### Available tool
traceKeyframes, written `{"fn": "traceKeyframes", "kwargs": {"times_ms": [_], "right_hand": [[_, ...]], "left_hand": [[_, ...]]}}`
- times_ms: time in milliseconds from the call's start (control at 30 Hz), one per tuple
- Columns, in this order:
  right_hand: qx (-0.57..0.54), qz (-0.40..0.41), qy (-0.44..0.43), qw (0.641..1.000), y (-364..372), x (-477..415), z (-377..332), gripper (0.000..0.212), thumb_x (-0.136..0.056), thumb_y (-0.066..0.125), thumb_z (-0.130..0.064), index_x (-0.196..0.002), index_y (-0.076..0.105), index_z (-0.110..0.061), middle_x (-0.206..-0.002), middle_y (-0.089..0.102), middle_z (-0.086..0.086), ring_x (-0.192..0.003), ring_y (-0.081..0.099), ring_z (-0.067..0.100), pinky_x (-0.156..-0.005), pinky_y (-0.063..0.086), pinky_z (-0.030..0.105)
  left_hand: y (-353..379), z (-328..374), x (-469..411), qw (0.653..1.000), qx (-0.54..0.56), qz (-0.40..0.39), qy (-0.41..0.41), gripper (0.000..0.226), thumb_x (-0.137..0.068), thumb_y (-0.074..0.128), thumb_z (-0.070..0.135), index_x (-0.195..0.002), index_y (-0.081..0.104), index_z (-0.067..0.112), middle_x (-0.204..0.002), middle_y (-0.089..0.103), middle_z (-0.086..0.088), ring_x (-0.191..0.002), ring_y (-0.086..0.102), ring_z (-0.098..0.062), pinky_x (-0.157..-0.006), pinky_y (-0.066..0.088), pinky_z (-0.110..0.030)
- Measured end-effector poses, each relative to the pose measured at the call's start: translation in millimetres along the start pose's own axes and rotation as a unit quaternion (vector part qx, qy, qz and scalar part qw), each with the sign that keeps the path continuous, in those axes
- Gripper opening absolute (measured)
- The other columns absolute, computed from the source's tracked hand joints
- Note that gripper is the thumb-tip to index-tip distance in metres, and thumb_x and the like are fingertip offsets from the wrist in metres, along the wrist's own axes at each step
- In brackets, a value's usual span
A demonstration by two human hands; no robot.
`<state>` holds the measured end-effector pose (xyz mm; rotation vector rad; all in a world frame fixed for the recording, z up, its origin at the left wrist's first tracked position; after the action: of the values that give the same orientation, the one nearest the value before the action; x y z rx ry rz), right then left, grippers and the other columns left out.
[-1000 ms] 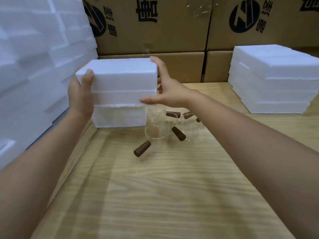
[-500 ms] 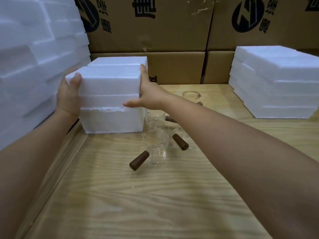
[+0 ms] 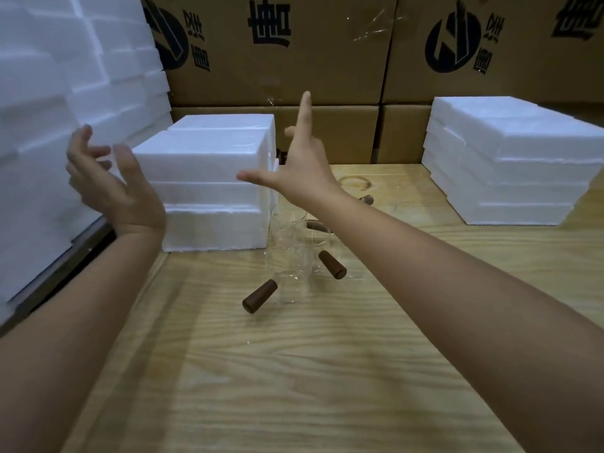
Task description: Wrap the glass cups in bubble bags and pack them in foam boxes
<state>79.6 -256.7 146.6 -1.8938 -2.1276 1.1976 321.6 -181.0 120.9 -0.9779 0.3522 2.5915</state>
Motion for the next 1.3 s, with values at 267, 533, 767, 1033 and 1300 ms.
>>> {"fn": "traceKeyframes", "kwargs": {"times_ms": [267,533,767,1033,1300], "right_hand": [[-0.087,0.25,-0.027,0.964,-80,131,30,0.041,-0.088,0.059,-0.029,-0.126,0.045,-0.027,-0.103,0.051,-0.013,-0.106,0.046,0.012,-0.084,0.04,0.019],[-0.138,0.284,0.107,0.943,-98,221,97,0.019,-0.089,0.056,-0.004,-0.085,0.056,-0.023,-0.077,0.058,-0.004,-0.065,0.05,-0.004,-0.062,0.038,0.008],[-0.098,0.215,0.173,0.956,-84,209,117,0.01,-0.088,0.059,-0.013,-0.082,0.058,-0.021,-0.069,0.057,-0.009,-0.057,0.05,-0.006,-0.055,0.037,0.007],[-0.048,0.095,0.177,0.978,-29,178,93,0.03,-0.082,0.068,-0.042,-0.099,0.052,-0.024,-0.071,0.061,-0.011,-0.071,0.059,0.007,-0.067,0.045,0.029],[-0.03,0.106,0.166,0.98,-14,174,90,0.044,-0.087,0.063,-0.04,-0.12,0.046,-0.018,-0.072,0.059,-0.01,-0.077,0.059,0.013,-0.067,0.038,0.028]], "left_hand": [[-8,110,133,0.981,0.11,-0.128,0.1,0.027,-0.091,0.04,0.023,-0.115,0.048,0.013,-0.096,0.043,0.005,-0.089,0.047,-0.025,-0.082,0.04,-0.047],[3,129,256,0.931,0.12,-0.339,-0.059,0.012,-0.087,0.051,0.017,-0.083,0.063,0.018,-0.065,0.057,0.008,-0.061,0.054,-0.008,-0.057,0.038,-0.014],[-1,102,256,0.926,0.057,-0.3,-0.222,0.025,-0.091,0.053,0.013,-0.072,0.058,0.029,-0.063,0.062,-0.008,-0.055,0.048,-0.017,-0.057,0.039,-0.03],[-10,109,240,0.959,0.047,-0.225,-0.166,0.013,-0.089,0.053,0.014,-0.081,0.061,0.019,-0.065,0.058,0.007,-0.062,0.051,-0.015,-0.066,0.045,-0.036],[-36,60,196,0.961,-0.136,-0.093,-0.223,0.042,-0.088,0.057,0.024,-0.128,0.047,0.014,-0.13,0.05,-0.003,-0.121,0.046,-0.026,-0.103,0.022,-0.04]]}}
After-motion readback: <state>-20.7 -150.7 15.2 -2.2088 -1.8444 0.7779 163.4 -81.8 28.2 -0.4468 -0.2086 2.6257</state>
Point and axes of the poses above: each hand's wrist, its own x-axis away from the middle knuckle, its own y-axis out of the palm, z = x × y, the point moved 7 cm from there along -x, towards the middle knuckle
